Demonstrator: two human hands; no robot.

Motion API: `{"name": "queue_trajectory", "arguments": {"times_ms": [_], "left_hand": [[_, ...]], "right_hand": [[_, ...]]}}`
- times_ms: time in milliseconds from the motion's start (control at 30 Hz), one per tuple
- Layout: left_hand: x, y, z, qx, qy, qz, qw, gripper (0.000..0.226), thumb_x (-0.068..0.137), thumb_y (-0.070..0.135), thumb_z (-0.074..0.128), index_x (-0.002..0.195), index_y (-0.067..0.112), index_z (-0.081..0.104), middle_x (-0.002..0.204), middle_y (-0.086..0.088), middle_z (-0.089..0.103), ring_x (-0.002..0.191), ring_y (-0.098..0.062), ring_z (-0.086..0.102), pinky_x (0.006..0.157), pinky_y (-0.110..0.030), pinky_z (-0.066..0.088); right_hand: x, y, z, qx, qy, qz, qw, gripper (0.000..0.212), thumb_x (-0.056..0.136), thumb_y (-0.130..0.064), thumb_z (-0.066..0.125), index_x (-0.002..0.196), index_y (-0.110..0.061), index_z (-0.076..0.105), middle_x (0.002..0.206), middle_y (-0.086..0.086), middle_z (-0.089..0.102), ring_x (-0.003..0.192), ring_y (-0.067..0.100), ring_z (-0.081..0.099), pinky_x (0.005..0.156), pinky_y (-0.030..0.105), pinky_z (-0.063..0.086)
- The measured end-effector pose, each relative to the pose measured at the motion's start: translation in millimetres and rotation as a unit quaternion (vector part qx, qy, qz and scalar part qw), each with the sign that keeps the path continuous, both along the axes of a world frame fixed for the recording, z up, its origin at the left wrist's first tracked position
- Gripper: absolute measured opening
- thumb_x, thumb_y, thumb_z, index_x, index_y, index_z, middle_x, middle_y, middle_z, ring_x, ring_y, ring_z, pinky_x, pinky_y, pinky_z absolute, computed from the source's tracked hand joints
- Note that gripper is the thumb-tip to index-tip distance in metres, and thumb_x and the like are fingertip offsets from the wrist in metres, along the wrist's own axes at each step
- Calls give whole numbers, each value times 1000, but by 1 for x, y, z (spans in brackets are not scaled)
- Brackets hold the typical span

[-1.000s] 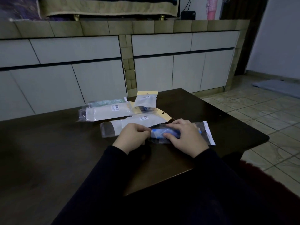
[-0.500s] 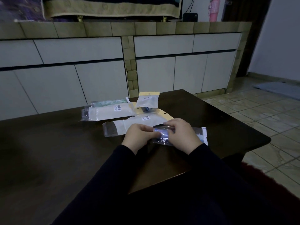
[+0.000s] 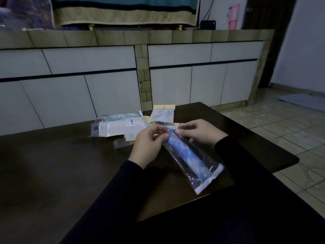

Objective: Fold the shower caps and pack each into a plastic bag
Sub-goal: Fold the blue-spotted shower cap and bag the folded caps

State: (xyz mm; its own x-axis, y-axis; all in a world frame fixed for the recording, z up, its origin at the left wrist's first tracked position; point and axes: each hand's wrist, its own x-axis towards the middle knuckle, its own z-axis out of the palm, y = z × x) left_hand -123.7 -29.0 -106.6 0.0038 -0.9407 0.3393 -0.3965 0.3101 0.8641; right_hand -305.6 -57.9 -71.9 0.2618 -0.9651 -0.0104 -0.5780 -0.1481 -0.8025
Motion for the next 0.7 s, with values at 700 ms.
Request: {"name": "queue_trajectory", "arguments": {"times_ms": [700], "left_hand": [[19,-5,12,43,198,24,979,80,65,42,80,134,32,39,122,9,54,103,-9,57,64,-13,45]], "right_hand": [[27,-10,0,59,-363,48,929,4,90,-4,58,90,-7,58,84,8,73,57,14,63,43,19,44]]}}
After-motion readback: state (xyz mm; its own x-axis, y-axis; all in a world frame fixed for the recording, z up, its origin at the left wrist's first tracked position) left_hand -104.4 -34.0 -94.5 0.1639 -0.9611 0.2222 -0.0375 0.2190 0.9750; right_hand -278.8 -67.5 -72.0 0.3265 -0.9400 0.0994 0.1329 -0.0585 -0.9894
